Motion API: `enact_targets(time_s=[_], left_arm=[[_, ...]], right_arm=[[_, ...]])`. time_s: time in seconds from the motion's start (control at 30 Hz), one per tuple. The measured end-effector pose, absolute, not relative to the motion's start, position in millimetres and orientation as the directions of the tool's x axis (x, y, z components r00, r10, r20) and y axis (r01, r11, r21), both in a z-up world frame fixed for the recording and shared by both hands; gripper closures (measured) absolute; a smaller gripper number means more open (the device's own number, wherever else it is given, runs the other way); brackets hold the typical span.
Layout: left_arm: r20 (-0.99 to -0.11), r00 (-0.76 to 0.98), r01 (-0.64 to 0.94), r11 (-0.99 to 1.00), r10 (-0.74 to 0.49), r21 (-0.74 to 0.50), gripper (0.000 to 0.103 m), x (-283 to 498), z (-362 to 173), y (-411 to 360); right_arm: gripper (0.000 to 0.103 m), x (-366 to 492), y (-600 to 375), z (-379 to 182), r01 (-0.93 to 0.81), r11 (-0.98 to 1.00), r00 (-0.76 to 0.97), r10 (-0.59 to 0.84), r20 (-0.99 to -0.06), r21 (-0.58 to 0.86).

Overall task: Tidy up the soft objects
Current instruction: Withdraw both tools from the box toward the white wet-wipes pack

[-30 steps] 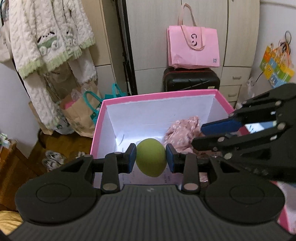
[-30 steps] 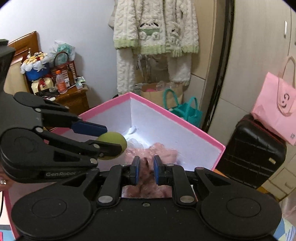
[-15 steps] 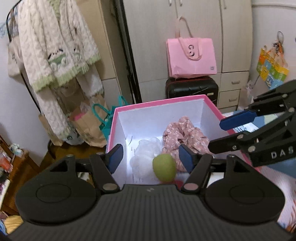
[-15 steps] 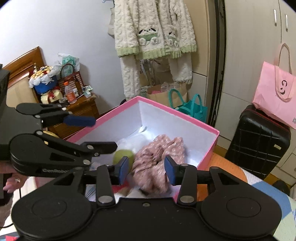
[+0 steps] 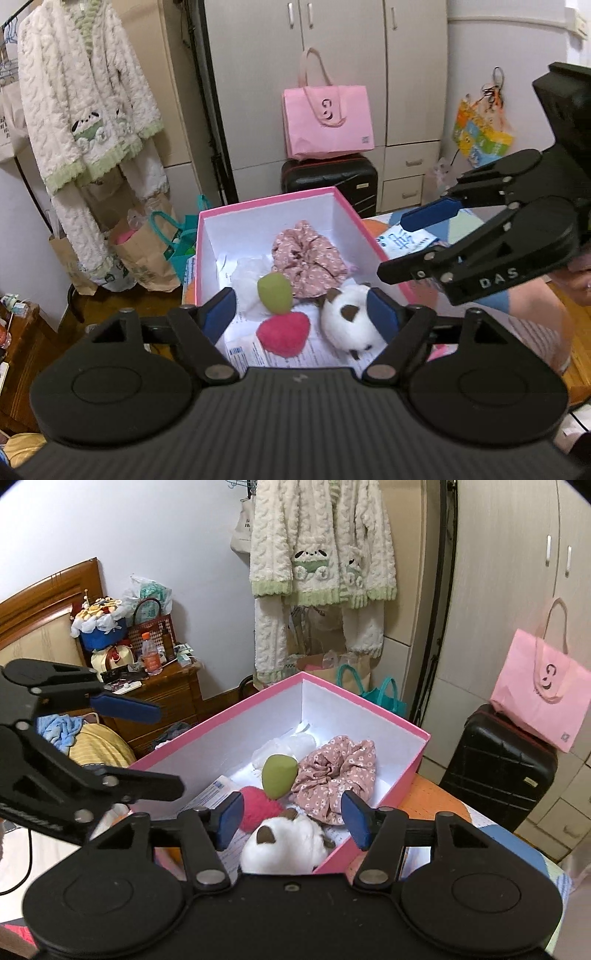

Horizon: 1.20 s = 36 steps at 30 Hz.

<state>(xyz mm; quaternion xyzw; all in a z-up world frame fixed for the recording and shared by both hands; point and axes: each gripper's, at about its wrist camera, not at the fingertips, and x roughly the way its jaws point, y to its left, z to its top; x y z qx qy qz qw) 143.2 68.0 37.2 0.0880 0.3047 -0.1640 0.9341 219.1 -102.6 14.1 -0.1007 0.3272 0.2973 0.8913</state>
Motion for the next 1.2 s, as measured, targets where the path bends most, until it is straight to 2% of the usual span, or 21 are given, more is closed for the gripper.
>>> enact_targets(time_s=[0.4, 0.47, 0.53, 0.67, 0.73, 0.8, 1.0, 1.2], left_arm=[[-0.603, 0.73, 0.434, 0.9, -0.322, 0.045, 0.02, 93, 50, 50], [-0.609, 0.72, 0.451, 0.891, -0.332, 0.048, 0.02, 85, 50, 43], [-0.619, 0.706, 0.472, 0.88, -0.344, 0.048, 0.018, 78, 48, 35], [-0.64, 0.673, 0.507, 0.861, -0.372, 0.032, 0.015, 69, 46, 17], [-0.648, 0.658, 0.517, 0.856, -0.383, 0.019, 0.008, 68, 45, 8], [-0.644, 0.656, 0.521, 0.853, -0.394, 0.009, 0.007, 68, 44, -2], [-0.665, 0.617, 0.529, 0.847, -0.421, -0.045, 0.006, 84, 33, -37], [-0.649, 0.599, 0.543, 0.834, -0.469, -0.102, 0.006, 101, 12, -74]], right_arm=[[0.029, 166, -121, 28, -0.569, 0.822, 0.614, 0.441, -0.654, 0.019], [0.025, 157, -127, 28, -0.573, 0.819, 0.607, 0.444, -0.659, 0.024], [0.019, 147, -134, 28, -0.573, 0.819, 0.603, 0.447, -0.661, 0.031], [0.019, 131, -152, 27, -0.579, 0.814, 0.593, 0.456, -0.663, 0.042], [0.019, 122, -164, 25, -0.577, 0.815, 0.592, 0.46, -0.661, 0.05], [0.019, 116, -178, 23, -0.566, 0.822, 0.6, 0.46, -0.655, 0.059], [0.018, 105, -226, 13, -0.53, 0.844, 0.646, 0.468, -0.603, 0.087], [0.018, 101, -262, -1, -0.524, 0.852, 0.73, 0.452, -0.513, 0.004]])
